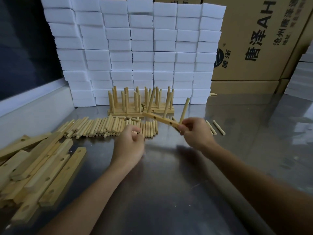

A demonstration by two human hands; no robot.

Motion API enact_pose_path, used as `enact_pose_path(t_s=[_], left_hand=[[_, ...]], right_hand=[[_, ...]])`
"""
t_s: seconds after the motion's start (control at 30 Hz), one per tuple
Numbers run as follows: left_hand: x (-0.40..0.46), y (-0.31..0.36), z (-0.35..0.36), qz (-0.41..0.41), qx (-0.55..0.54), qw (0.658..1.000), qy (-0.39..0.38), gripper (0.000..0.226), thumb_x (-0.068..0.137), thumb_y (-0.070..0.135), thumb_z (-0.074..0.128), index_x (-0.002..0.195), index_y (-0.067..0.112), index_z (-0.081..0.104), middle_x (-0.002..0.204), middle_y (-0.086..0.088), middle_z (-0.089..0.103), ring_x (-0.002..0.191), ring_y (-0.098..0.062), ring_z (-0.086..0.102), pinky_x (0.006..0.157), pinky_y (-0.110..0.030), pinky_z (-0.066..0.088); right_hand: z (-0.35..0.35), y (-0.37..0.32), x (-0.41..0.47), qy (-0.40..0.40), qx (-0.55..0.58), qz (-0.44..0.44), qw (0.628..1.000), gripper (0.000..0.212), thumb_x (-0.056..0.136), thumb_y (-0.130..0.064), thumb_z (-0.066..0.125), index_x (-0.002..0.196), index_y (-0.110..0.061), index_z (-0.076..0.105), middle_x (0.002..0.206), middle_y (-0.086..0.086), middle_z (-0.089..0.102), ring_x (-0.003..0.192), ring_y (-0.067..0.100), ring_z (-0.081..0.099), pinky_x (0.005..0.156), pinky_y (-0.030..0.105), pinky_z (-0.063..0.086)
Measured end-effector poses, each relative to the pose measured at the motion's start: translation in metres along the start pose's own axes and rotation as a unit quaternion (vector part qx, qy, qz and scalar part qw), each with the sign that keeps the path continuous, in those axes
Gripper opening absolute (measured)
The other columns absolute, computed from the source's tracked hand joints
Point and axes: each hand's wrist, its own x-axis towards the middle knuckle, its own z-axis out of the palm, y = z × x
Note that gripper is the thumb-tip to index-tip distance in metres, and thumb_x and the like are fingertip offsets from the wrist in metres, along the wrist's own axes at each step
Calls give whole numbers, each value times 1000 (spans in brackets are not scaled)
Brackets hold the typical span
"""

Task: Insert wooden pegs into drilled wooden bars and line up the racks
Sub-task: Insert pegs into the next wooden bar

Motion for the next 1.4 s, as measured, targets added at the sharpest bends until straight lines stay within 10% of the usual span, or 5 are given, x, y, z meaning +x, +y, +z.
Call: enact_pose_path(t_s=[0.17, 0.37, 0.73, 1.4], left_hand=[[2, -17, -4, 107, 232, 967, -27, 15, 93, 14, 58, 82, 23, 61, 76, 11, 56, 71, -3, 52, 56, -18, 35], [7, -21, 1, 118, 244, 962, -40, 12, 91, 23, 59, 82, 30, 57, 63, 11, 45, 64, -6, 46, 54, -26, 31], [7, -24, 2, 134, 229, 963, -33, 11, 90, 24, 59, 84, 32, 55, 63, 13, 42, 65, -8, 46, 57, -29, 32], [5, -21, 2, 129, 251, 959, -36, 6, 91, 26, 57, 88, 31, 55, 65, 12, 44, 68, -7, 45, 57, -29, 30]], right_hand=[[1, 14, 58, 31, -25, 25, 999, 15, 99, -14, 59, 104, -7, 71, 88, 10, 69, 81, 23, 67, 79, 36, 55], [19, 35, 112, -2, -93, 22, 995, 16, 99, -15, 60, 105, -6, 71, 82, 2, 62, 71, 11, 56, 64, 25, 42], [54, 33, 160, -38, -193, -9, 980, 14, 91, -12, 66, 101, -6, 74, 103, 14, 71, 96, 28, 65, 88, 41, 56], [46, 14, 128, 35, -226, -19, 973, 13, 90, -15, 58, 92, -11, 70, 86, 5, 69, 83, 25, 64, 86, 46, 55]])
